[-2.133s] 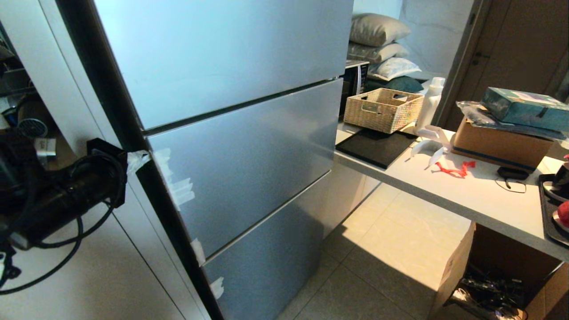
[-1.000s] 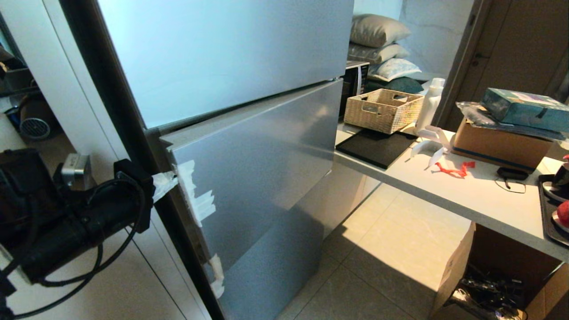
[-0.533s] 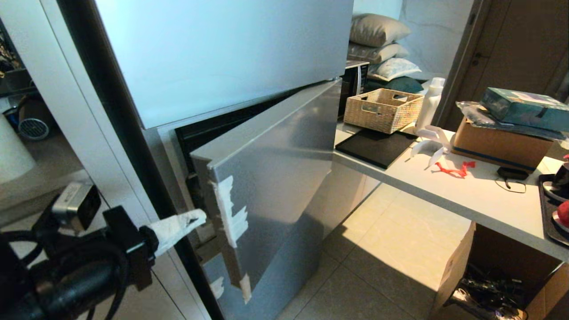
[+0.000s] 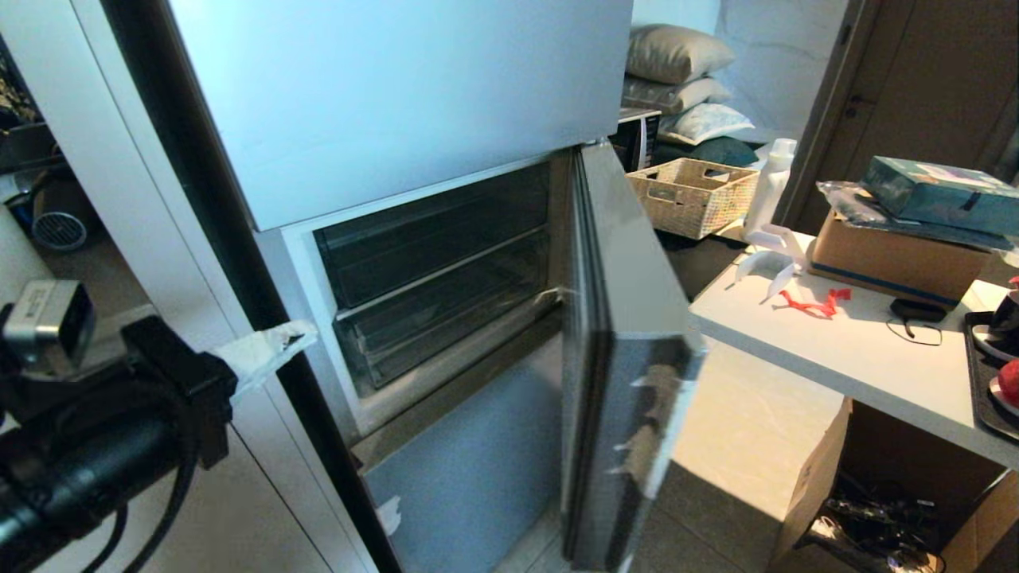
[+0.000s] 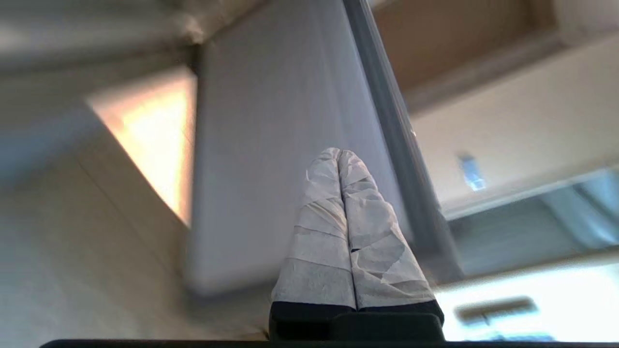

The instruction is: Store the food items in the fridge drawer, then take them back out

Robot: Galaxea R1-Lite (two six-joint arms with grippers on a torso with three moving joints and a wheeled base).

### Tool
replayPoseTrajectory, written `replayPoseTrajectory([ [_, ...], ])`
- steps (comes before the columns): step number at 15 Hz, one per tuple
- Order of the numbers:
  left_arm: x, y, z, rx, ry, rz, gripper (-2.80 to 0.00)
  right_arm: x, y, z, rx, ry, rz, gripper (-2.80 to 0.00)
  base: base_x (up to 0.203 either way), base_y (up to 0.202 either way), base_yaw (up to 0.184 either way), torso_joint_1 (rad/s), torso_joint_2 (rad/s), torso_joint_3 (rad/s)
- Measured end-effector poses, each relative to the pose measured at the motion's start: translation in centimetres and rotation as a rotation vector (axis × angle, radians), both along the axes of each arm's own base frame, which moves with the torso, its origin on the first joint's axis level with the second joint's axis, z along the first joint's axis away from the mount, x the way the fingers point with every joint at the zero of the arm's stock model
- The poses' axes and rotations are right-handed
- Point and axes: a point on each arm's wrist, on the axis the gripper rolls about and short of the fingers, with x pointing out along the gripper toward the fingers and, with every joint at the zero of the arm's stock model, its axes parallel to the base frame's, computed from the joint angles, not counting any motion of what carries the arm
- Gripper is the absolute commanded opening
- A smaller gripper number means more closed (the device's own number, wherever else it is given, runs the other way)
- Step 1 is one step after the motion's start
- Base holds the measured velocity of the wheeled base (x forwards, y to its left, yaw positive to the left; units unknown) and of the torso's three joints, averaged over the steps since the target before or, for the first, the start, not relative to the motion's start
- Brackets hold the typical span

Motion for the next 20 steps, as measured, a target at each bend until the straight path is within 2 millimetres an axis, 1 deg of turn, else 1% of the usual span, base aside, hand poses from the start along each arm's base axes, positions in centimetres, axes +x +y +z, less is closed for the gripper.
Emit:
replayPoseTrajectory([
  [1, -0.1, 0.2, 0.2, 0.032, -0.022, 0.024, -2.80, 0.0, 0.0, 0.0, 0.000, 0.000, 0.000, -2.80, 0.000, 0.000, 0.000, 0.000, 0.00, 0.000],
  [3, -1.3, 0.9, 0.0, 0.177, -0.049, 0.066, -2.80, 0.0, 0.0, 0.0, 0.000, 0.000, 0.000, -2.80, 0.000, 0.000, 0.000, 0.000, 0.00, 0.000],
  [4, -2.2, 1.4, -0.4, 0.279, -0.061, 0.089, -2.80, 0.0, 0.0, 0.0, 0.000, 0.000, 0.000, -2.80, 0.000, 0.000, 0.000, 0.000, 0.00, 0.000],
  [7, -6.1, 3.7, -1.1, 0.610, -0.124, 0.173, -2.80, 0.0, 0.0, 0.0, 0.000, 0.000, 0.000, -2.80, 0.000, 0.000, 0.000, 0.000, 0.00, 0.000],
  [9, -8.1, 5.7, -2.1, 0.785, -0.109, 0.303, -2.80, 0.0, 0.0, 0.0, 0.000, 0.000, 0.000, -2.80, 0.000, 0.000, 0.000, 0.000, 0.00, 0.000],
  [10, -9.1, 6.6, -3.0, 0.855, -0.084, 0.393, -2.80, 0.0, 0.0, 0.0, 0.000, 0.000, 0.000, -2.80, 0.000, 0.000, 0.000, 0.000, 0.00, 0.000],
  [11, -10.4, 7.1, -4.2, 0.917, -0.058, 0.457, -2.80, 0.0, 0.0, 0.0, 0.000, 0.000, 0.000, -2.80, 0.000, 0.000, 0.000, 0.000, 0.00, 0.000],
  [12, -11.6, 7.4, -6.0, 0.974, -0.039, 0.479, -2.80, 0.0, 0.0, 0.0, 0.000, 0.000, 0.000, -2.80, 0.000, 0.000, 0.000, 0.000, 0.00, 0.000],
  [14, -13.6, 7.4, -10.2, 1.074, 0.003, 0.421, -2.80, 0.0, 0.0, 0.0, 0.000, 0.001, 0.000, -2.80, 0.000, 0.000, 0.000, 0.000, 0.00, 0.000],
  [15, -14.3, 7.3, -11.6, 1.101, 0.006, 0.375, -2.80, 0.0, 0.0, 0.0, 0.000, 0.000, 0.000, -2.80, 0.000, 0.000, 0.000, 0.000, 0.00, 0.000],
  [17, -15.6, 7.1, -13.4, 1.124, -0.063, 0.293, -2.80, 0.0, 0.0, 0.0, 0.000, 0.000, 0.000, -2.80, 0.000, 0.000, 0.000, 0.000, 0.00, 0.000],
  [18, -15.9, 7.0, -13.8, 1.141, -0.097, 0.267, -2.80, 0.0, 0.0, 0.0, 0.000, 0.000, 0.000, -2.80, 0.000, 0.000, 0.000, 0.000, 0.00, 0.000],
  [20, -16.6, 7.0, -14.1, 1.142, -0.175, 0.301, -2.80, 0.0, 0.0, 0.0, 0.000, 0.000, 0.000, -2.80, 0.000, 0.000, 0.000, 0.000, 0.00, 0.000],
])
